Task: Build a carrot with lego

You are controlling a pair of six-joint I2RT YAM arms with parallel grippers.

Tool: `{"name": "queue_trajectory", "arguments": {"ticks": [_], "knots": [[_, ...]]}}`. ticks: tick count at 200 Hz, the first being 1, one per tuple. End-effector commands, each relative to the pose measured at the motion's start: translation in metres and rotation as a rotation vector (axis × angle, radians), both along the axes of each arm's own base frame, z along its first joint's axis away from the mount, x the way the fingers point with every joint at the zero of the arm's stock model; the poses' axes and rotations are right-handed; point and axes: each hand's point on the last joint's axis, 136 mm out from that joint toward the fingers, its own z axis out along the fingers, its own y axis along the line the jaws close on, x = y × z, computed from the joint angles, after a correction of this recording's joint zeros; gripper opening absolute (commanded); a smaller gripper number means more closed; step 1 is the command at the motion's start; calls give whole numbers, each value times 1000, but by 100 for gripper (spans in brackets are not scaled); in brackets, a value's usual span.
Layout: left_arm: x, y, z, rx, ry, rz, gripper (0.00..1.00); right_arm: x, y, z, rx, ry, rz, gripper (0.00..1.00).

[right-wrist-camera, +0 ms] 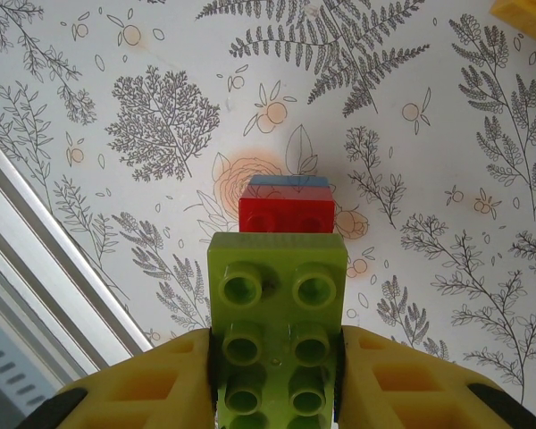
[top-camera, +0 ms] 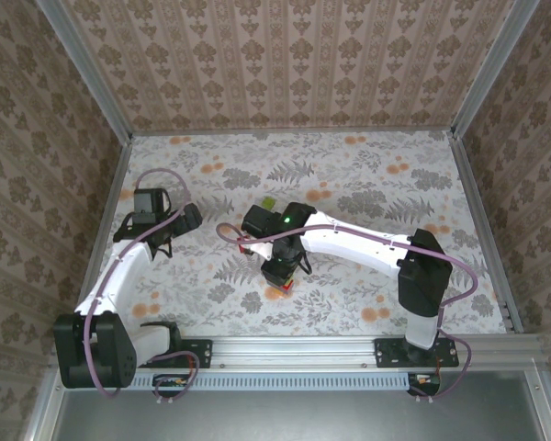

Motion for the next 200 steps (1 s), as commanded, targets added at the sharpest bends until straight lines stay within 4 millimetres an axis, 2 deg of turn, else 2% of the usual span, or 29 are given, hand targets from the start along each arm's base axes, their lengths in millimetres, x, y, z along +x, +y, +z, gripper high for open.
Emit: {"name": "queue_trajectory", "arguments": {"ticks": [1,128,200], "knots": [[5,0,8,24,-15,-13,100,-8,-10,-14,-70,36,17,34],[6,-1,8,24,-13,-18,100,-7,-18,-27,-126,33,15,34],[6,-2,7,23,-11,-18,100,-18,-32,-48,-235,54,38,34]]}}
